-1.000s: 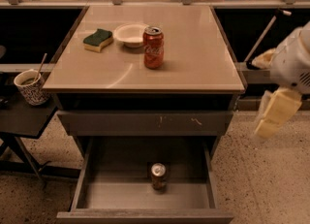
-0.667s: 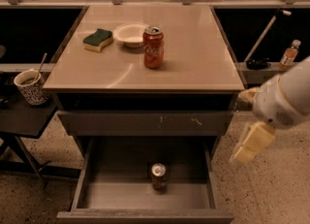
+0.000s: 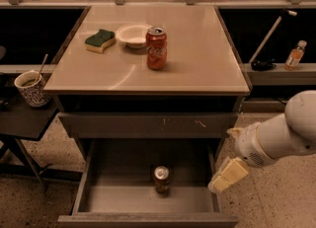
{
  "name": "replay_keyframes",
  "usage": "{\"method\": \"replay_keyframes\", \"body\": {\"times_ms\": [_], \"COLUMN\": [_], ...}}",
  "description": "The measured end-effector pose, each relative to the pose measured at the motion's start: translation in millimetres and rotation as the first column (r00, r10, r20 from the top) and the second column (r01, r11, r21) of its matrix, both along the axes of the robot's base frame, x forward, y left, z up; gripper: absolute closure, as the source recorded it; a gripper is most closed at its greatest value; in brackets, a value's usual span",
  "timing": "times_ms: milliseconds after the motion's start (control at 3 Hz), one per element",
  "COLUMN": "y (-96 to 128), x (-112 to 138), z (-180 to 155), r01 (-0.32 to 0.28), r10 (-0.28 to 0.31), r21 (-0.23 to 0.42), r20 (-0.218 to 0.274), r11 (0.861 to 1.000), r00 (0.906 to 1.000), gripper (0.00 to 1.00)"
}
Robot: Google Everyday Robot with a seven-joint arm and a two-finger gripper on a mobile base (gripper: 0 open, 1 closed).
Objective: Pick orange can from middle drawer and place on counter
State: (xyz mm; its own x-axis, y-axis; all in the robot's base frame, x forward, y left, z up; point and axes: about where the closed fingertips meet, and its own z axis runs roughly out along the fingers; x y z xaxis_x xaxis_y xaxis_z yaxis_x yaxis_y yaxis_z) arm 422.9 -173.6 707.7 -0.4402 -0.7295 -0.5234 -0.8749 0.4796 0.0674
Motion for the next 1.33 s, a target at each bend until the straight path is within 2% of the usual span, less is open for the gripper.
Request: {"method": "replay_keyframes", "body": {"times_ms": [667,1000,1333], "y": [6,43,107], "x": [0,-25,-48], "z": [-7,-47,-102], "r01": [0.012,0.059,0.098], "r10": [-0.012,-0.055,-0.074], "r21": [0.012,0.122,0.233], "r20": [0.017,-0.034,-0.112], "r11": [1.0,0.991,0.967], "r00": [0.9998,0.9979,0.991], "gripper": [0.0,0.0,0.0]}}
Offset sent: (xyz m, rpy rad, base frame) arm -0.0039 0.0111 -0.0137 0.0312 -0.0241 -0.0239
